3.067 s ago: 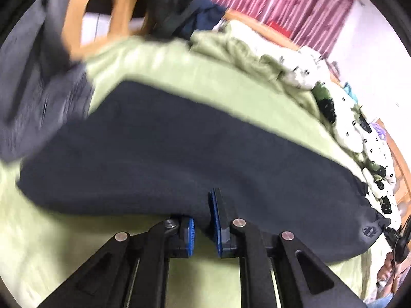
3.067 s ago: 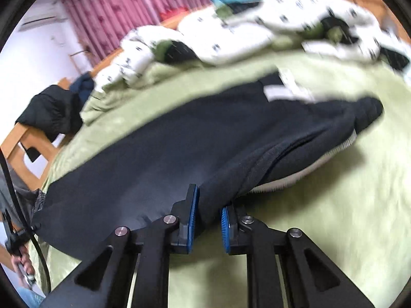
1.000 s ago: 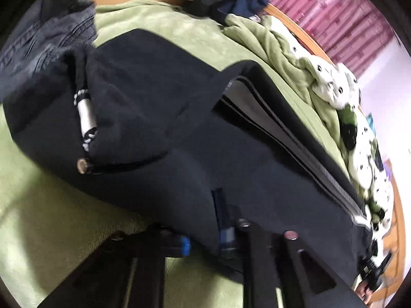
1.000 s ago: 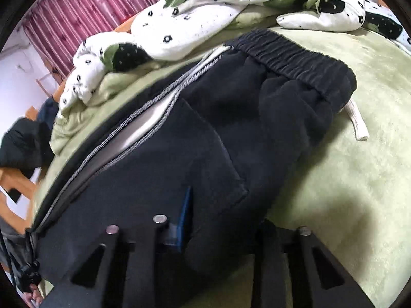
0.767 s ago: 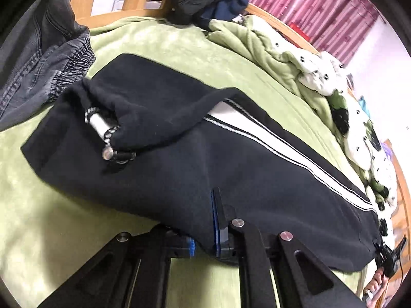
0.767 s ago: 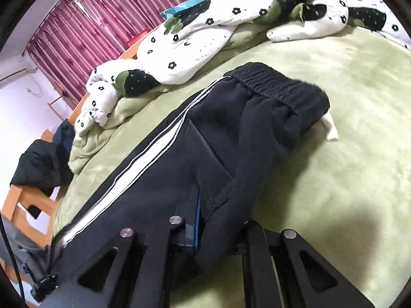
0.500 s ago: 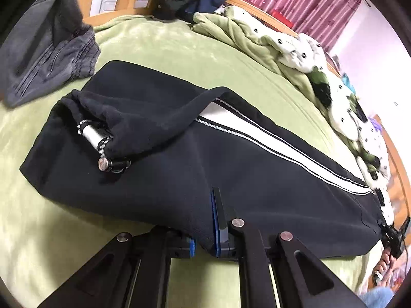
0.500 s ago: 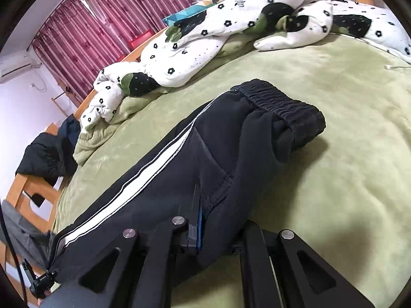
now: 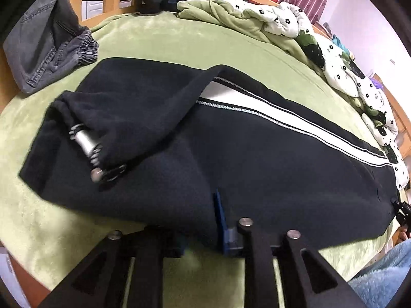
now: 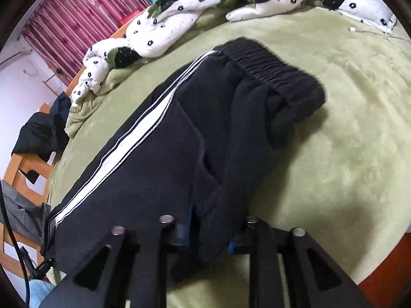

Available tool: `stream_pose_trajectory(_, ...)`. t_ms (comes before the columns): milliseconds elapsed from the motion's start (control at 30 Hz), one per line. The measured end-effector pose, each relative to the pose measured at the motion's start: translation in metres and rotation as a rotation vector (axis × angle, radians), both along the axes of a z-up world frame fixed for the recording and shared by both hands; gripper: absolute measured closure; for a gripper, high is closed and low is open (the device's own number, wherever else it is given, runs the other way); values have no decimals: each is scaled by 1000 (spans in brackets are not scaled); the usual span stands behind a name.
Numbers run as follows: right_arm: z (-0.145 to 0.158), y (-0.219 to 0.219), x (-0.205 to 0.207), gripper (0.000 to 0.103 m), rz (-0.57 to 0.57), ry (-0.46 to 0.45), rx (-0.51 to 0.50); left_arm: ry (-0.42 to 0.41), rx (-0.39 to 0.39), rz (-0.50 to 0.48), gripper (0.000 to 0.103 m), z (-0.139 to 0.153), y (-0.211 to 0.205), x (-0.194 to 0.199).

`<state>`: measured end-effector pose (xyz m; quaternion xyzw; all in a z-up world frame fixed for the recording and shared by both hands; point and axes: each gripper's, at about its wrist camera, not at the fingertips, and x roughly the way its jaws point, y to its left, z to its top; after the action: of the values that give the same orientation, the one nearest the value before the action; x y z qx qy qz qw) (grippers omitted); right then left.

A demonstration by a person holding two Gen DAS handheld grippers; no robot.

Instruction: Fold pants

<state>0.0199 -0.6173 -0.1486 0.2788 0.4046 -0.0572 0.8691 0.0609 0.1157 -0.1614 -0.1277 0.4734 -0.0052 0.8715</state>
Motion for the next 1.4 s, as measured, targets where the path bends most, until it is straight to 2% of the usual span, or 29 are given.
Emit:
stream_pose_trajectory(33, 4, -6, -4, 65, -19, -19, -6, 3, 8, 0, 74, 2, 1, -4)
stream_pose_trajectory(100, 11, -20, -7, 50, -67, -58, -9, 3, 26, 0, 73, 9, 3, -11)
stream_pose_trajectory(167, 14, -36, -2, 43, -108, -74, 1, 0, 31, -2, 73, 18, 6, -17)
stream_pose_trajectory(300, -1, -62, 28, 38, -158, -32, 67, 20, 28, 10, 73, 33, 4, -19)
stream_pose_trajectory(367, -14, -73, 43, 38, -191, -2, 119, 36, 50, 10, 73, 42, 1, -22)
stream_pose_trajectory(433, -18, -75, 51, 38, -213, -3, 126, 34, 81, 15, 73, 49, -1, -26)
stream_pose_trajectory(500, -11, -71, 55, 51, -210, -21, 58, 18, 131, 19, 61, 61, 1, -32)
stream_pose_trajectory(533, -4, -69, 54, 53, -201, -45, 6, 7, 154, 29, 49, 66, 2, -34)
stream_pose_trajectory(567, 4, -70, 51, 56, -210, -80, -21, -18, 181, 41, 45, 74, 4, -37)
stream_pose_trajectory(633, 10, -77, 48, 63, -238, -118, 15, -37, 206, 49, 45, 84, 7, -39)
stream_pose_trajectory(667, 8, -82, 50, 63, -237, -108, 49, -38, 206, 51, 45, 88, 8, -39)
stream_pose_trajectory(733, 2, -81, 55, 62, -232, -60, 32, -42, 179, 40, 45, 92, 11, -38)
stream_pose_trajectory(867, 0, -66, 48, 51, -161, -13, -72, -27, 190, 40, 45, 85, 7, -29)
stream_pose_trajectory(933, 8, -57, 34, 51, -137, 10, -148, -14, 180, 54, 45, 76, 7, -25)
stream_pose_trajectory(1033, 25, -41, 13, 50, -112, 33, -265, -14, 120, 50, 45, 62, 13, -14)
stream_pose_trajectory(1100, 42, -30, 4, 50, -114, 27, -322, -24, 126, 62, 45, 52, 16, -4)
stream_pose_trajectory(1133, 51, -24, 2, 50, -116, 22, -342, -25, 135, 66, 46, 49, 16, 0)
stream_pose_trajectory(1167, 63, -14, 3, 50, -114, 13, -356, -19, 157, 70, 56, 44, 16, 8)
stream_pose_trajectory(1200, 70, -7, 5, 50, -110, 5, -357, -1, 205, 80, 69, 38, 15, 16)
stream_pose_trajectory(1233, 79, 2, 10, 50, -105, -3, -355, 20, 243, 92, 94, 34, 15, 22)
stream_pose_trajectory(1267, 89, 12, 18, 50, -94, -16, -349, 38, 262, 108, 94, 30, 18, 29)
stream_pose_trajectory(1367, 118, 54, 46, 50, -54, -67, -323, -12, 175, 140, 94, 41, 40, 45)
stream_pose_trajectory(1400, 128, 72, 60, 50, -34, -82, -309, -26, 178, 155, 94, 48, 45, 52)
